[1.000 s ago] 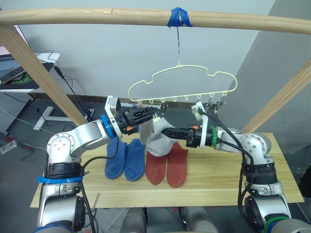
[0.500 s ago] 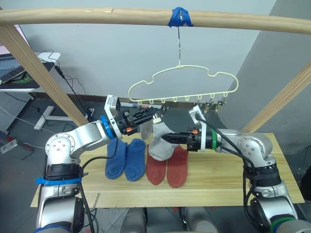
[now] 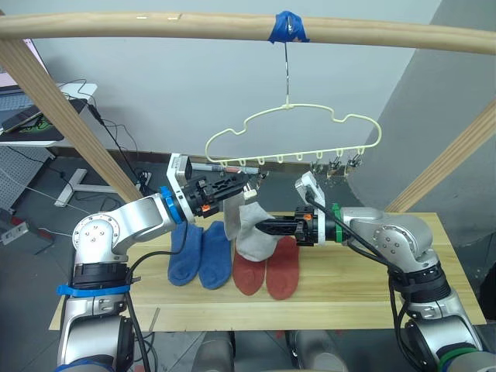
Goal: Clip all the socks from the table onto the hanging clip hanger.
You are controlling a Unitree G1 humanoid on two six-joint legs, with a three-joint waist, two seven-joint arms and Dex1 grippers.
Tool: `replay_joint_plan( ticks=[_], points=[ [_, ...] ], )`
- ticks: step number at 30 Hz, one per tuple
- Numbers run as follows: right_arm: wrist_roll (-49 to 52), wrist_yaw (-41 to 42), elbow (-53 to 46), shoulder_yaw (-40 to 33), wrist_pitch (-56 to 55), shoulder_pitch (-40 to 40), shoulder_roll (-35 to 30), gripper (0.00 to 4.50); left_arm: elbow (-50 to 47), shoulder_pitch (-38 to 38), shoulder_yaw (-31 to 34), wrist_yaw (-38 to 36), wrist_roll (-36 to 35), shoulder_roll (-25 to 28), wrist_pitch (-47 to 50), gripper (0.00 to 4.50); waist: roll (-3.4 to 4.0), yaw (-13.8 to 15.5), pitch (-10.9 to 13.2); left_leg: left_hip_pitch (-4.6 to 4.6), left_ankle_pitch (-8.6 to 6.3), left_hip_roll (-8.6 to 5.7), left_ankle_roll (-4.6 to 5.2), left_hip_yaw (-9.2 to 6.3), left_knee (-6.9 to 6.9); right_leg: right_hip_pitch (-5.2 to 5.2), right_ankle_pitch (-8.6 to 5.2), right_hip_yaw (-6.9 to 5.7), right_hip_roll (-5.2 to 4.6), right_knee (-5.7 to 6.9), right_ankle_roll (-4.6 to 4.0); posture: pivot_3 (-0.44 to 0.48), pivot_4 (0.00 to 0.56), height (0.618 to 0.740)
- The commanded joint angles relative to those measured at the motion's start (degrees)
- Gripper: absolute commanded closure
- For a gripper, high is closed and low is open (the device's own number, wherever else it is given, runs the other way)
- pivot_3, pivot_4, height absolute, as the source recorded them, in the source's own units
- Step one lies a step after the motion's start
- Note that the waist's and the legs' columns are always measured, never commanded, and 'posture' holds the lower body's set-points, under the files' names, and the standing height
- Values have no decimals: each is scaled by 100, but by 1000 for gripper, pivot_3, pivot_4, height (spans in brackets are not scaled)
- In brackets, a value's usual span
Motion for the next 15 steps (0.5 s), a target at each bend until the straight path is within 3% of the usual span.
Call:
replay_joint_plan(
  ticks=[1,15],
  points=[
    [-45,134,-67,-2,-120,-146,11,4486,-227,2,-18,-74,-37,45,-31,4193,0,8,0,0,0,0,0,0,0,0,0,0,0,0,0,-100,195,740],
    [15,238,321,-194,119,-517,91,4486,-301,33,-84,-227,143,71,24,4193,1,47,2,0,0,0,0,-1,-1,0,0,-1,0,0,-1,-97,199,740]
  ],
)
